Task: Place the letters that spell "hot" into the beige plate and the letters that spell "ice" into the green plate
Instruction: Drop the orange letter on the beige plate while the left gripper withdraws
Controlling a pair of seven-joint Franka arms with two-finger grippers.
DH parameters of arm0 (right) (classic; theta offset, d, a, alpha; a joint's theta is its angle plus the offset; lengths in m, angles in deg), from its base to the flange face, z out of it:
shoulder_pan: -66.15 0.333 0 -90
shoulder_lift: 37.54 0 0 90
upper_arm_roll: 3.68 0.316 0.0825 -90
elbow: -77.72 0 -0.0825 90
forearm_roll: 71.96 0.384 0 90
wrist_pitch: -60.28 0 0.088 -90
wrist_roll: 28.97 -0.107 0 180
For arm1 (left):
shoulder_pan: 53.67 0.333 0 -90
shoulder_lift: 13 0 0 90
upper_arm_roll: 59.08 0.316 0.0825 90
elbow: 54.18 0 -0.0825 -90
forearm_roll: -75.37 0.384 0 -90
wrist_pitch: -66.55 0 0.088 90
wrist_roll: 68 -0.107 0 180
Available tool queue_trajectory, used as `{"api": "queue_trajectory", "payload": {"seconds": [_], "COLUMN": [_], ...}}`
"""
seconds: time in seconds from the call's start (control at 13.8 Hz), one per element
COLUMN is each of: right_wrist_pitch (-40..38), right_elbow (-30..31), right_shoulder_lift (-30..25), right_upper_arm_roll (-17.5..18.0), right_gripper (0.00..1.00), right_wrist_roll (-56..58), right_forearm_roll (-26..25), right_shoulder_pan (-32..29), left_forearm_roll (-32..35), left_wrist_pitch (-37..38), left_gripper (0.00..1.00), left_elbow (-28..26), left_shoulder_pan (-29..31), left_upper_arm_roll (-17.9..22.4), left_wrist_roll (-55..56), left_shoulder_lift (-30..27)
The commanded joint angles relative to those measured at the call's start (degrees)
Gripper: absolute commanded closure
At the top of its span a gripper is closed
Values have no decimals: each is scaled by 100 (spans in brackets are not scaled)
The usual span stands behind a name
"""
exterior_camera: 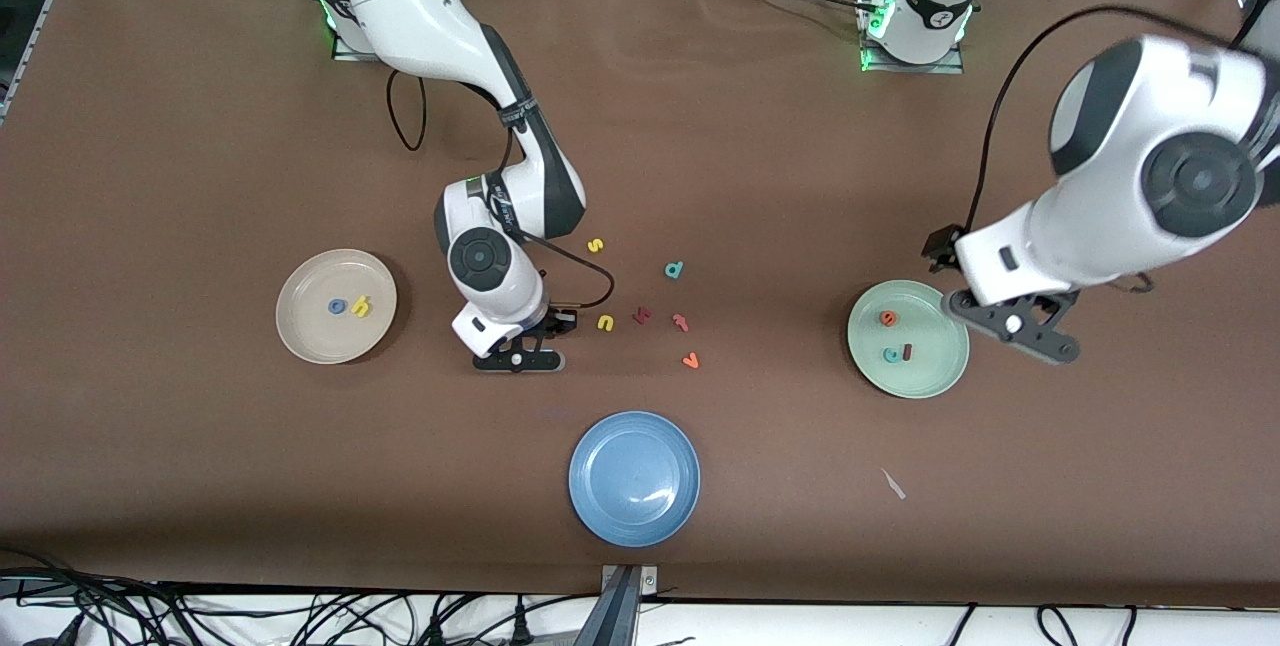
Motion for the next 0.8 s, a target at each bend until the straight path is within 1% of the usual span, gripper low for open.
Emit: {"api": "queue_trajectory", "payload": {"seconds": [0.0,0.07,0.14,0.22,0.29,0.36,0.51,0.58,0.65,0.72], "right_wrist_pitch": [-509,-693,-861,-880,-871,-871,-827,-792,-792,-792], "right_elbow": [25,95,244,454,674,850,1219,1343,1431,1519], "right_shoulder_lift": [-257,-362,-450,-581,-739,-837,-1012,-1022,-1022,-1022], "right_upper_arm_roll": [-186,-291,-449,-590,-713,-879,-1196,-1354,-1495,-1618], "right_gripper": [99,99,99,99,99,99,99,99,98,98], "right_wrist_roll": [368,596,876,1166,1430,1694,2142,2397,2591,2767], "right_forearm_roll": [124,115,115,115,115,98,89,98,98,106], "right_shoulder_pan": [-57,-57,-57,-48,-48,-48,-48,-48,-48,-48], "left_forearm_roll": [-203,-274,-396,-458,-511,-564,-940,-1099,-1153,-1153], "left_wrist_pitch": [317,370,336,292,266,161,-251,-497,-900,-1086], "left_gripper": [0,0,0,0,0,0,0,0,0,0], "left_elbow": [-37,-2,-106,-194,-439,-859,-1362,-1634,-1915,-2100], "left_shoulder_pan": [10,53,1,-121,-348,-516,-614,-606,-614,-684], "left_upper_arm_roll": [92,127,319,642,924,1214,1541,1621,1743,1849], "left_wrist_roll": [307,291,309,317,317,317,317,309,248,247], "left_shoulder_lift": [-470,-566,-819,-1013,-1241,-1504,-1927,-2120,-2244,-2332]}}
